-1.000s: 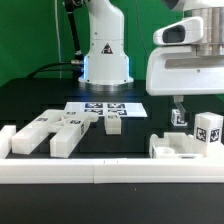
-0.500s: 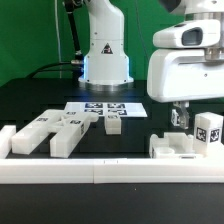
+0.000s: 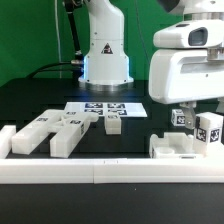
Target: Assemble chair
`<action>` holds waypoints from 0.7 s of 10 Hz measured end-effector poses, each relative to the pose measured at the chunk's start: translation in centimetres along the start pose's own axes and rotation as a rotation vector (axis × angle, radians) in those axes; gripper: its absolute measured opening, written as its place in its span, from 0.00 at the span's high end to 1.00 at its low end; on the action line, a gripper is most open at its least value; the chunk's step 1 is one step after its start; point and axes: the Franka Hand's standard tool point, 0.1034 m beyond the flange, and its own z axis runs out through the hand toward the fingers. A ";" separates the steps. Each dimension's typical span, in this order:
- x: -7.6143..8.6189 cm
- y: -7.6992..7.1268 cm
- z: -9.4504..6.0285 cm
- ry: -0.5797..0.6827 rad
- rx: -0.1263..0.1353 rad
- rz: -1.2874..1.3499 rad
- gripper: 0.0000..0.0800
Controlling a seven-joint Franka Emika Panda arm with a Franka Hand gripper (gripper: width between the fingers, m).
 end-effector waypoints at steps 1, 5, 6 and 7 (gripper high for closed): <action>0.0 0.0 0.0 0.000 0.000 0.010 0.64; 0.0 0.0 0.0 0.004 0.020 0.390 0.64; 0.0 0.0 0.0 0.003 0.020 0.507 0.64; 0.0 0.1 0.0 0.002 0.020 0.578 0.64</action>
Offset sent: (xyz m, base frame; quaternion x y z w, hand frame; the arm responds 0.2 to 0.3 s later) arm 0.0000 0.0000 0.0000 0.0000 0.0000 0.1296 0.9916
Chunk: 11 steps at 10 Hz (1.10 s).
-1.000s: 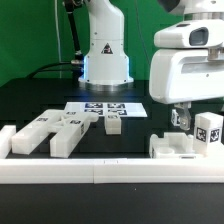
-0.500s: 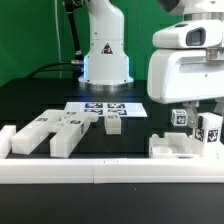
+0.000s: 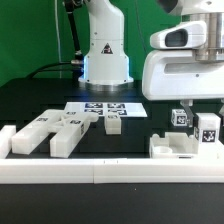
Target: Assemble chair
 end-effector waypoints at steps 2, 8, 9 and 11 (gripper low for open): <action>0.2 0.7 0.0 0.002 -0.002 0.157 0.64; 0.7 2.4 -0.2 0.016 -0.036 0.419 0.48; 0.8 2.0 -0.7 0.022 -0.032 0.382 0.31; 0.5 1.8 -1.9 0.026 -0.025 0.298 0.23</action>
Offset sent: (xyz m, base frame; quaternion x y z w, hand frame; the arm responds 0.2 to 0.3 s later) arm -0.0056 0.0039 -0.0066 0.0155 -0.0217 0.2112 0.9771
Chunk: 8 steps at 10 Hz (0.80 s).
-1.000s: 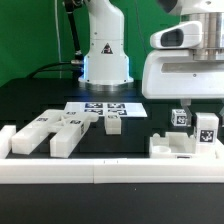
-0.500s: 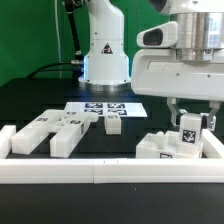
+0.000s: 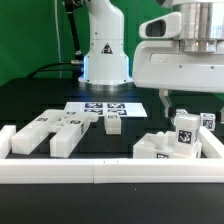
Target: Assemble chair
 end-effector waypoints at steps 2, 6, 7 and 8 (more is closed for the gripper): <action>-0.8 0.6 -2.6 0.006 0.015 -0.154 0.19; -1.4 1.1 -2.6 0.001 0.013 -0.132 0.19; -1.4 1.1 -2.5 0.002 0.014 -0.144 0.19; -1.4 1.6 -2.4 0.028 0.022 -0.241 0.19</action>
Offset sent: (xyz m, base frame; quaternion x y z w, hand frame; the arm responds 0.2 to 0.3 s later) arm 0.0000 0.0000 0.0000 0.0000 0.0000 0.0000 1.0000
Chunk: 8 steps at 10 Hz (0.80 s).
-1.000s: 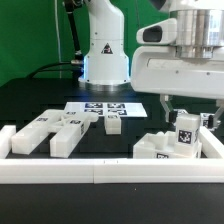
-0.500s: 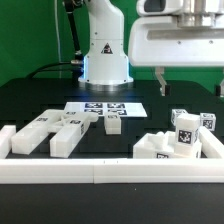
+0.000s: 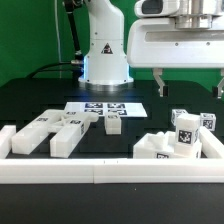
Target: Assemble chair
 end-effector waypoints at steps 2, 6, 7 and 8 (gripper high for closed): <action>-2.2 3.1 0.3 0.000 -0.002 -0.153 0.19; -3.1 7.5 0.5 -0.017 -0.021 -0.180 0.19; -3.1 7.5 0.5 -0.018 -0.020 -0.181 0.19; -3.1 7.5 0.5 -0.018 -0.021 -0.181 0.19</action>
Offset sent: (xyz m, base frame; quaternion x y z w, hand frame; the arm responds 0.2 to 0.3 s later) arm -0.0362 -0.0614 -0.0043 0.0067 0.0040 -0.0401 0.9992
